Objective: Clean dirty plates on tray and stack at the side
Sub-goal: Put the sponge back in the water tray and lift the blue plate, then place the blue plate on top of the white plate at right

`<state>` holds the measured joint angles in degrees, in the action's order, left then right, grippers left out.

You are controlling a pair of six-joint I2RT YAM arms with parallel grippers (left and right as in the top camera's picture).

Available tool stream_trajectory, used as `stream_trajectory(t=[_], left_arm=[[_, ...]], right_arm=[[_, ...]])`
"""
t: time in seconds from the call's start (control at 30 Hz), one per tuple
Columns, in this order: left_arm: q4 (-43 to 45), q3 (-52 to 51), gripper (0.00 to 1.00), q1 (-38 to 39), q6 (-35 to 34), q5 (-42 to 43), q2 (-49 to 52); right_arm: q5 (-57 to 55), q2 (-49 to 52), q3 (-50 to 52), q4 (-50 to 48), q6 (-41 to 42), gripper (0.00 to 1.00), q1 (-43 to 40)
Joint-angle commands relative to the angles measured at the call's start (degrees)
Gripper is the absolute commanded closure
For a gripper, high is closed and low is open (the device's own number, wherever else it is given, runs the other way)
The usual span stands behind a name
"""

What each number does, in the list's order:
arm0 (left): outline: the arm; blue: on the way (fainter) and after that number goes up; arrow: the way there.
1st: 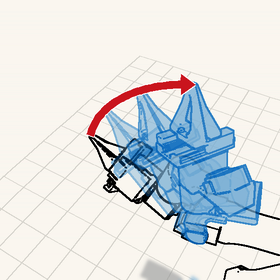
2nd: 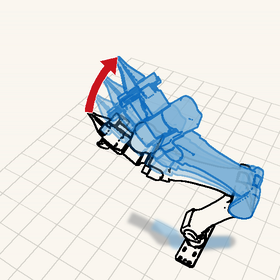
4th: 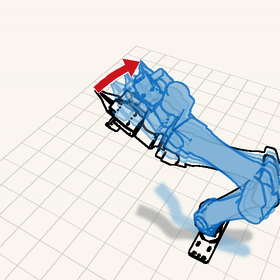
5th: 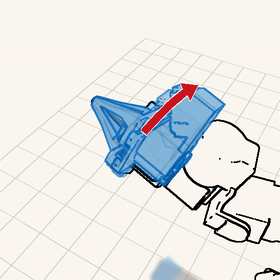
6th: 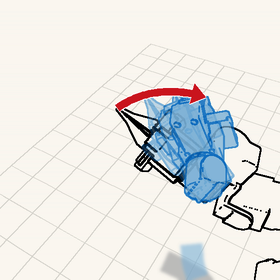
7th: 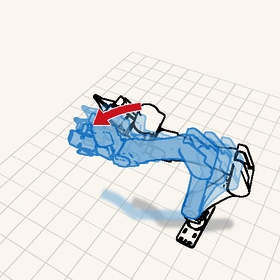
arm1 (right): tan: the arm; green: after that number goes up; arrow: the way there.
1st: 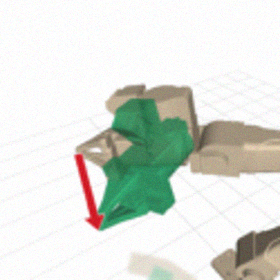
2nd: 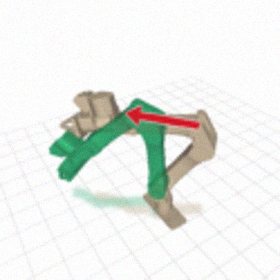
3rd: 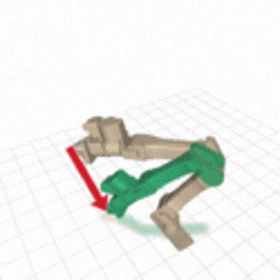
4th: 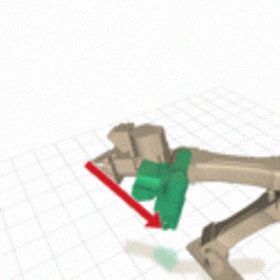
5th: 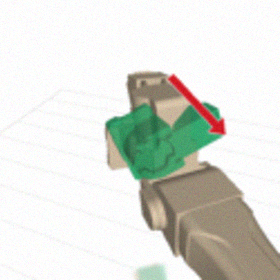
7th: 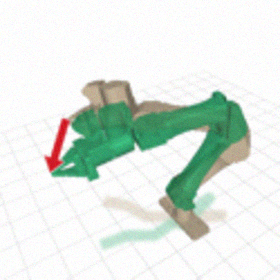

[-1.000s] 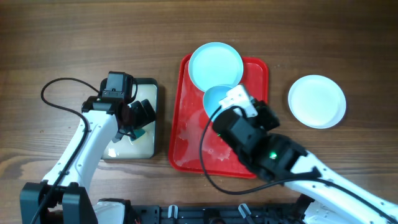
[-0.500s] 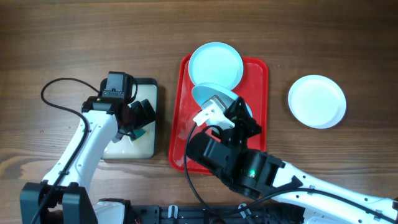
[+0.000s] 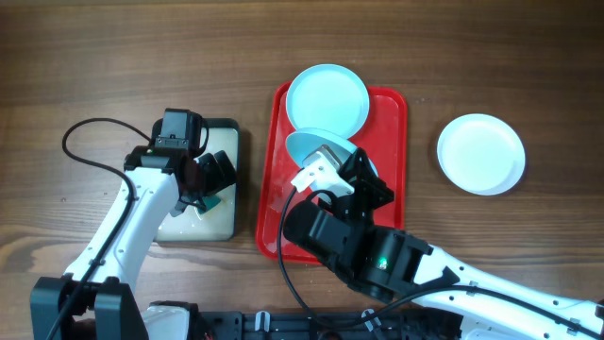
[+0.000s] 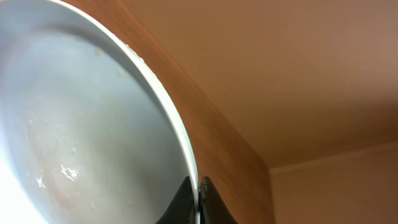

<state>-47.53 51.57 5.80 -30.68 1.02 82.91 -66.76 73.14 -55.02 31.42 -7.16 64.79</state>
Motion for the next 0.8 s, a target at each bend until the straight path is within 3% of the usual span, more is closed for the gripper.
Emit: stream_trajectory(t=[0.0,0.7,0.77], left_arm=[[0.0,0.2,0.0,-0.5,0.7,0.7,-0.8],[0.0,0.2,0.0,-0.5,0.7,0.7,-0.8],[0.0,0.2,0.0,-0.5,0.7,0.6,-0.8]], right_arm=[[0.7,0.0,-1.5,-0.3,1.3,0.96,0.2],[1.2,0.0,-1.5,-0.1,7.2,0.96,-0.1],[6.3,0.3,-1.5,0.4,8.7,0.96,-3.0]])
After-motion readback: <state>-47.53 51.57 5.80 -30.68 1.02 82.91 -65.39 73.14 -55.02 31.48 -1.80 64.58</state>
